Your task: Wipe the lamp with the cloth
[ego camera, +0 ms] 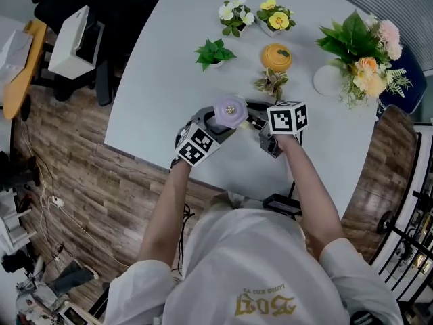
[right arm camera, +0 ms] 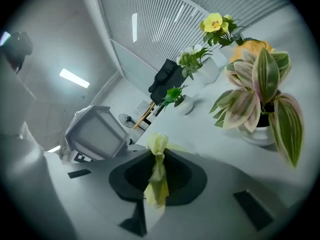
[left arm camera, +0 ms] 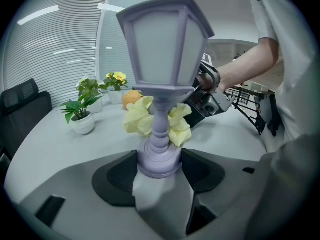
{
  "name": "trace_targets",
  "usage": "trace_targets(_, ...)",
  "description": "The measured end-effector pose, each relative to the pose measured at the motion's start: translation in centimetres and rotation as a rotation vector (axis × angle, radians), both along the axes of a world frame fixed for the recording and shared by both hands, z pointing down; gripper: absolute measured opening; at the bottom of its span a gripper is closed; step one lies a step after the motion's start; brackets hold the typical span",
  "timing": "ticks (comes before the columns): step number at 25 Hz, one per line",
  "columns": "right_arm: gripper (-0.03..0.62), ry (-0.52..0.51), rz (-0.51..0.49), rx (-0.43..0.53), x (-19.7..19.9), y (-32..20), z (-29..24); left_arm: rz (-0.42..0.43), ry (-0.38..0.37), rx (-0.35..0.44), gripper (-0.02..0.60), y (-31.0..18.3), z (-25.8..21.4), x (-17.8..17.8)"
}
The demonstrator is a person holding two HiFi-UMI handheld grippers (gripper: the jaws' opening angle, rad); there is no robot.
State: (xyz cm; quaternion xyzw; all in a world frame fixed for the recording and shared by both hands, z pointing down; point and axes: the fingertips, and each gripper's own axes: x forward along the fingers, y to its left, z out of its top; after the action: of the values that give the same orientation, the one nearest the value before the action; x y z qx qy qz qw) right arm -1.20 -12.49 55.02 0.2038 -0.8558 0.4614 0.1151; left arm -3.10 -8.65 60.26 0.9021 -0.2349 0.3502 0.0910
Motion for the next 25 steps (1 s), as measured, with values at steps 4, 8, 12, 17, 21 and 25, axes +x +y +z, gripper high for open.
trace_targets(4,0.052,0.102,-0.029,0.039,-0.3,0.0,1.1,-0.001,-0.001,0.002,0.278,0.0,0.0,0.0)
trace_targets(8,0.052,0.137,-0.037,0.052,-0.6,-0.3,1.5,0.002,-0.003,-0.001,0.278,0.0,0.2,-0.1)
trace_targets(12,0.052,0.147,-0.017,0.054,-1.0,-0.8,1.8,0.001,0.005,0.004,0.278,-0.1,0.0,0.0)
trace_targets(17,0.054,0.157,0.018,0.061,-1.6,-1.6,2.1,0.005,0.01,0.002,0.278,0.0,0.0,0.2)
trace_targets(21,0.054,0.187,0.019,0.06,-2.0,-2.0,2.3,0.004,0.009,0.002,0.278,0.0,0.0,0.2)
trace_targets(25,0.054,0.225,0.03,0.049,-2.1,-2.4,2.7,0.004,0.009,0.001,0.278,0.0,0.0,0.1)
